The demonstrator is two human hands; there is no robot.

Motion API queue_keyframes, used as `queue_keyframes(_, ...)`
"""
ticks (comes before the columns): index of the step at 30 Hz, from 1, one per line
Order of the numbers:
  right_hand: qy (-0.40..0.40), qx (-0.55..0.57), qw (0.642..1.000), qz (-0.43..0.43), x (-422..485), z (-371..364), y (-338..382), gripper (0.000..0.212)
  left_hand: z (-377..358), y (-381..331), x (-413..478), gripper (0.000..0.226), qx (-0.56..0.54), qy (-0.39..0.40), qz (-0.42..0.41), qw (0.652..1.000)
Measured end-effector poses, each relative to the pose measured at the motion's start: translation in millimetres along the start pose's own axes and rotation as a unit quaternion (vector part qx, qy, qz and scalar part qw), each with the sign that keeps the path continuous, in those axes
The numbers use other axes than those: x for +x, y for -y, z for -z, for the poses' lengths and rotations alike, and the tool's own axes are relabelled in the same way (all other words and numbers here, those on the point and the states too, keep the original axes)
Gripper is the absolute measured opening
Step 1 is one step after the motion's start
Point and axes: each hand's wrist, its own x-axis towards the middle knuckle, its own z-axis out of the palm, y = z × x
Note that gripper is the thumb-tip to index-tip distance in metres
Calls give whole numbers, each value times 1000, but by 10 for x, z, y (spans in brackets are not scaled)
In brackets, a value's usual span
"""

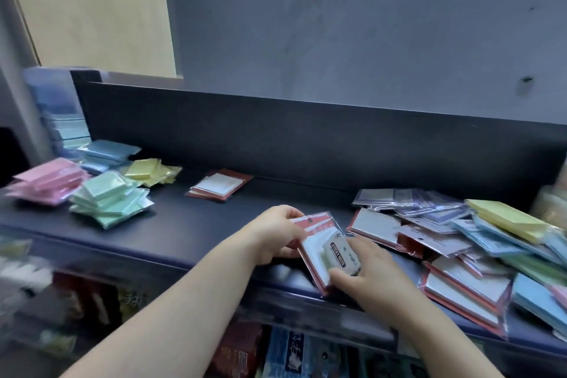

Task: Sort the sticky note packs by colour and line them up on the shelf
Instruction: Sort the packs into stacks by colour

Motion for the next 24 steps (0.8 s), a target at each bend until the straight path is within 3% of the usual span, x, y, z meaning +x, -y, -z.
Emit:
queue_keyframes(5,-19,18,1000,4,58,-40,146,63,229,73,-48,21,-91,-43,-38,994)
queue_keyframes(11,-30,184,982,26,187,-163,442,45,738,4,27,15,-88,-145,-71,983)
queue_keyframes(13,-22,275,961,4,249,-205,541,48,980,-30,96,16,-85,-170,-75,979)
queue_keyframes(16,20,445,893,-62,388,-274,683,57,1371,-55,271,15,-75,-202,-81,973)
queue_keyframes(19,74,535,838,-83,528,-339,830,51,1735,-46,520,14,-50,-220,-68,972)
queue_keyframes(24,90,537,834,-92,743,-551,1070,39,2220,231,1289,17,-15,-203,-36,978)
